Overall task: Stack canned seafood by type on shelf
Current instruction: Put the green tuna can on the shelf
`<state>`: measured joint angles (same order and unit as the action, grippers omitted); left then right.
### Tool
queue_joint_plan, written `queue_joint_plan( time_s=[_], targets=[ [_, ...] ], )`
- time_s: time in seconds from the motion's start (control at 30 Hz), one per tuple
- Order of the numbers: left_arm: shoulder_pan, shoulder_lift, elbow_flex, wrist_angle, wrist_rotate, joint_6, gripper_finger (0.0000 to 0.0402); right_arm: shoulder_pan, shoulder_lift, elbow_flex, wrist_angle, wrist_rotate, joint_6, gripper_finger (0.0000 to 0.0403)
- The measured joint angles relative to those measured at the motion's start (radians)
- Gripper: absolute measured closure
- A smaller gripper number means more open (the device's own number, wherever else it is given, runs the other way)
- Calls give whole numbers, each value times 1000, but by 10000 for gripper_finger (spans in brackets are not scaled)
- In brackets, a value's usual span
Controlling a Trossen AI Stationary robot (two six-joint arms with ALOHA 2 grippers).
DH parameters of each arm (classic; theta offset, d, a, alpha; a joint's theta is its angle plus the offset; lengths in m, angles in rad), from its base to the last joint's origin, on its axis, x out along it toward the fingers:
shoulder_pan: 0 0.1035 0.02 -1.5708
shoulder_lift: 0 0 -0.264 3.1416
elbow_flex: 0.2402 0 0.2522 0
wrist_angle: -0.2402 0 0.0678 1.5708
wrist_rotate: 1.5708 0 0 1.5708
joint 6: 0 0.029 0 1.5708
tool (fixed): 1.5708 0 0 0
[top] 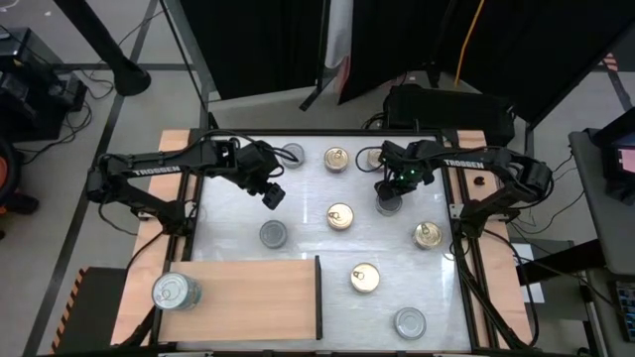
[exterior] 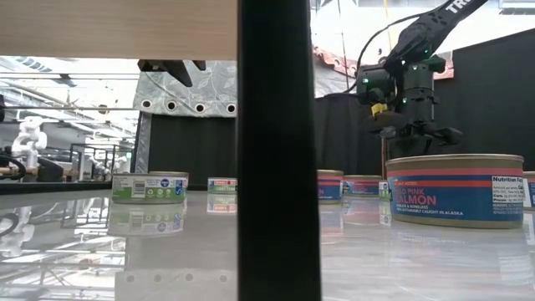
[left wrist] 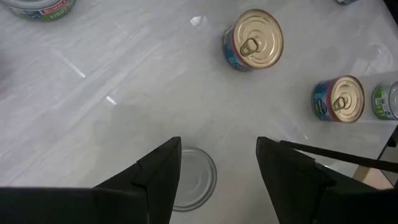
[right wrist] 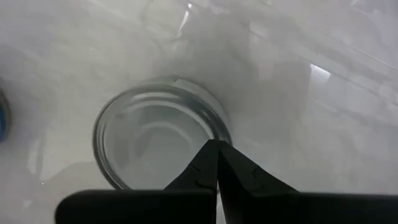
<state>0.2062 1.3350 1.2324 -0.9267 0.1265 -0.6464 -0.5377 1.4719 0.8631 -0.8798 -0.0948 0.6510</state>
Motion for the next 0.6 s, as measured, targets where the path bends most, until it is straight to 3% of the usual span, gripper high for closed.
queue_joint_plan(
  time_s=[0.6],
  targets=[
    [0,0,0,0,0,0,187,0,5,3,-13,41,9,403]
  ],
)
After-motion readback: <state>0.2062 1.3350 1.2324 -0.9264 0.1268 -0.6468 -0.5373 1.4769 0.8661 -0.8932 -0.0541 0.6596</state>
